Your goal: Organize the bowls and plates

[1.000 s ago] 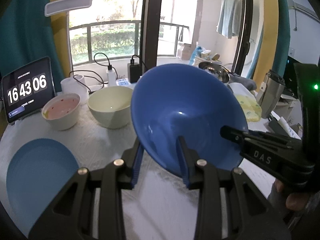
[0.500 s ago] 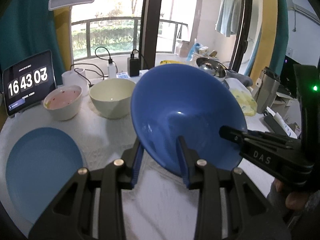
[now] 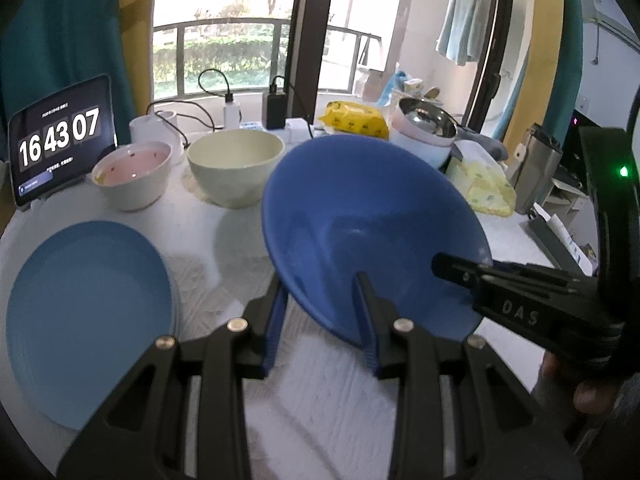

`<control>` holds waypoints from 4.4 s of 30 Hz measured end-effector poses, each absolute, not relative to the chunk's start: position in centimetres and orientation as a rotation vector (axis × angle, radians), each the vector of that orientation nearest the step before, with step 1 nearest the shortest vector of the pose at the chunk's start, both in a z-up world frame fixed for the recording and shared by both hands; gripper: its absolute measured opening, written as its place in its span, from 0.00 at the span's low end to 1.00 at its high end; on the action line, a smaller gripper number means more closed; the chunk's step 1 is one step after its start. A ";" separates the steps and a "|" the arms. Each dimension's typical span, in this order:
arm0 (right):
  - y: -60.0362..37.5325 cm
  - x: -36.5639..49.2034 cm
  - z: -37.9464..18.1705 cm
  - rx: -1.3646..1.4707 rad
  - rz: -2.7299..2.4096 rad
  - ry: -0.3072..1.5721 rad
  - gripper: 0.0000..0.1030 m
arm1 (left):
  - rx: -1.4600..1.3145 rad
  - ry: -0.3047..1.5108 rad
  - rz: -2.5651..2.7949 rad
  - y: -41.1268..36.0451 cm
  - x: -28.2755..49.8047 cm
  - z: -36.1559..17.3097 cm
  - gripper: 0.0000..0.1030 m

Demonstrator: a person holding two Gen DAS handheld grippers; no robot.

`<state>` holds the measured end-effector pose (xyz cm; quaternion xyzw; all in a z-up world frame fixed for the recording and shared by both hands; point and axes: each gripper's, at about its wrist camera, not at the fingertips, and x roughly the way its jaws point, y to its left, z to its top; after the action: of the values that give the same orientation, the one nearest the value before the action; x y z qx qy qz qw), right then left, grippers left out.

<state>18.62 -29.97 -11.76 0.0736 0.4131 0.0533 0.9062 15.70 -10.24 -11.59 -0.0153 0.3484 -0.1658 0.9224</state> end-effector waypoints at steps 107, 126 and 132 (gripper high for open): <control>-25.1 33.7 -5.2 0.053 0.214 0.770 0.36 | -0.071 0.642 -0.122 -3.1 29.8 -5.7 0.46; -21.7 38.5 -10.3 0.078 0.273 0.934 0.36 | -0.089 0.811 -0.131 -4.3 34.4 -10.7 0.46; -20.8 39.1 -11.6 0.072 0.295 0.975 0.36 | -0.096 0.895 -0.130 -4.7 35.6 -12.4 0.46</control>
<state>39.12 -20.80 -11.56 0.0344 0.4667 0.1413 0.8724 35.56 -4.65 -12.40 -0.0463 0.4322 -0.0630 0.8984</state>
